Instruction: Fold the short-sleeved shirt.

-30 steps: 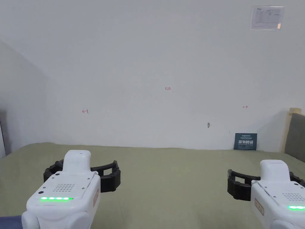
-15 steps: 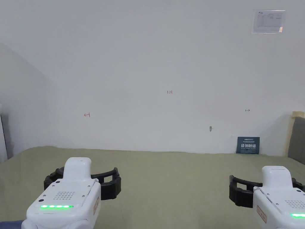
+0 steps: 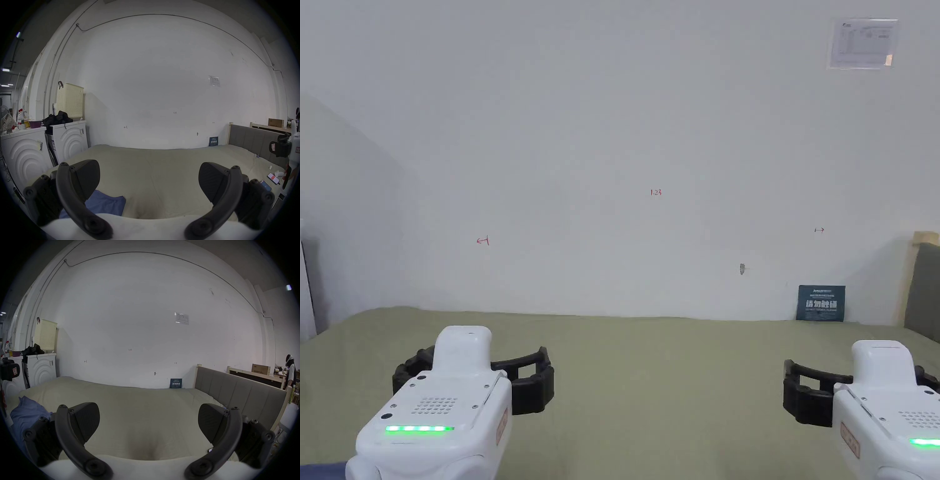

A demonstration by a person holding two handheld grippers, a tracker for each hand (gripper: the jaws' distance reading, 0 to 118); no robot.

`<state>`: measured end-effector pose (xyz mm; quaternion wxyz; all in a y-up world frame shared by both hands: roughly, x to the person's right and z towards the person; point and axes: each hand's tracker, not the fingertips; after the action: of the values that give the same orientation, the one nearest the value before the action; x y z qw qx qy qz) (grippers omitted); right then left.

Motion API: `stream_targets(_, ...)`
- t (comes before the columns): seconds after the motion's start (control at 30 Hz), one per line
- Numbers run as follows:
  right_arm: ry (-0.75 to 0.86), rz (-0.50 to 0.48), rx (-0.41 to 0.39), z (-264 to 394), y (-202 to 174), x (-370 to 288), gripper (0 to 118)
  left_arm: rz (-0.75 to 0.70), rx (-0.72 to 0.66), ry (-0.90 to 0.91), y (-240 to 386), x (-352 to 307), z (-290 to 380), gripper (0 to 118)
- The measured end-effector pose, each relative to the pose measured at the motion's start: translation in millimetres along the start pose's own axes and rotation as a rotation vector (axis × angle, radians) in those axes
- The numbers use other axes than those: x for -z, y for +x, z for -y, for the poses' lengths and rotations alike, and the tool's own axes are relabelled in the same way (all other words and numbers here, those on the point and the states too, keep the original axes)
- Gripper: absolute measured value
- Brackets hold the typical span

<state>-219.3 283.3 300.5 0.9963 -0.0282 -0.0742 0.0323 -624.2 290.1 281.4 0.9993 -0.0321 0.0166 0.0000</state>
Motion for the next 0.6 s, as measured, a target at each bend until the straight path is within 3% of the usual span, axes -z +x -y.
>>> stream_targets(0.6,0.010,-0.001,-0.002,-5.4,2.0,-1.4,118,0.011,-0.005,0.011,-0.6,-1.0,-2.8,118)
